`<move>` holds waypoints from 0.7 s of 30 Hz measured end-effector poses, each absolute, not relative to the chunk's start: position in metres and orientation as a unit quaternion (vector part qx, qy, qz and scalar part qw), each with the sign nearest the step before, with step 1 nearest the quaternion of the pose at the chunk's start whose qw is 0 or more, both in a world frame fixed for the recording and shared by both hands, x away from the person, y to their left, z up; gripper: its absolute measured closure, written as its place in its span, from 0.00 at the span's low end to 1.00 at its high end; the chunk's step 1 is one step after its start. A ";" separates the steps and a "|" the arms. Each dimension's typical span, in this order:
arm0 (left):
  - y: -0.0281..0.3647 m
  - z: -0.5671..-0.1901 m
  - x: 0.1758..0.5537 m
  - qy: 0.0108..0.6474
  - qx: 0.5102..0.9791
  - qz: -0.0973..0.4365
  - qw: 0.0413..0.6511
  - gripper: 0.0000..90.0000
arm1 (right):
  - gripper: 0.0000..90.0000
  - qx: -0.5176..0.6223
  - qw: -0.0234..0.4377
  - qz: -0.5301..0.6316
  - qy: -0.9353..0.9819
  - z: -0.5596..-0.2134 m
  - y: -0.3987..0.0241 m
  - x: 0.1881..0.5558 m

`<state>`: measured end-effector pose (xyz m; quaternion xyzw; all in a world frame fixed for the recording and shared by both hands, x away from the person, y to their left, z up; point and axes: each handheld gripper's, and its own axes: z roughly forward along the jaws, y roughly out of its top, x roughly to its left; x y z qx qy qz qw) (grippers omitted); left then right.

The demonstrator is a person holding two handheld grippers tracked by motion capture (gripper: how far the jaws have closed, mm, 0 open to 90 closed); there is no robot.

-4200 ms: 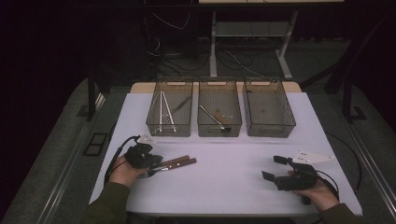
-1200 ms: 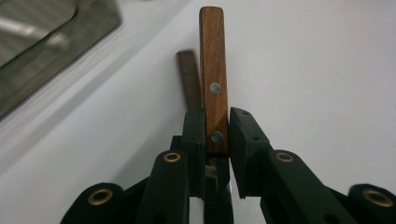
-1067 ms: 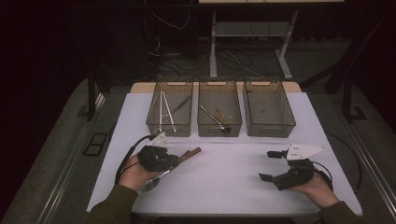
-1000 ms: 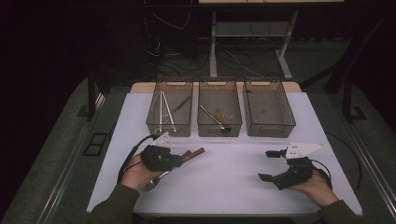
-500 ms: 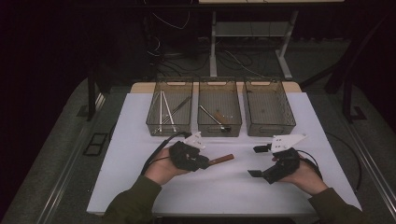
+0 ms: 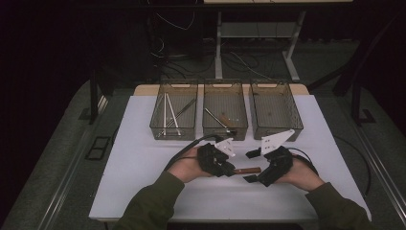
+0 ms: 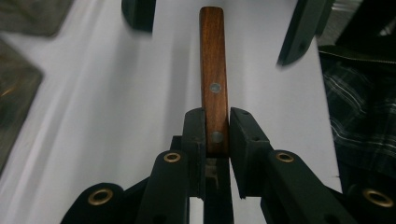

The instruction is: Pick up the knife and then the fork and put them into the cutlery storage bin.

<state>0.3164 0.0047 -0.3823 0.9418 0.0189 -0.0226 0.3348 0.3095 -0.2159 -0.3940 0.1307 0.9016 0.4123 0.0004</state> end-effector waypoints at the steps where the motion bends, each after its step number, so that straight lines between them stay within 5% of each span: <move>1: 0.003 -0.382 0.316 0.010 0.942 -0.024 0.335 0.85 | 0.26 0.118 -0.009 0.403 0.907 -0.395 -0.213 0.311; 6: 0.003 -0.382 0.311 -0.011 0.943 -0.021 0.331 0.85 | 0.33 0.088 -0.011 0.379 0.921 -0.401 -0.200 0.313; 13: 0.001 -0.385 0.307 -0.020 0.948 -0.023 0.316 0.85 | 0.61 0.063 -0.014 0.341 0.938 -0.407 -0.193 0.303; 21: 0.000 -0.388 0.308 -0.023 0.950 -0.027 0.311 0.85 | 0.77 0.044 -0.010 0.336 0.941 -0.411 -0.187 0.301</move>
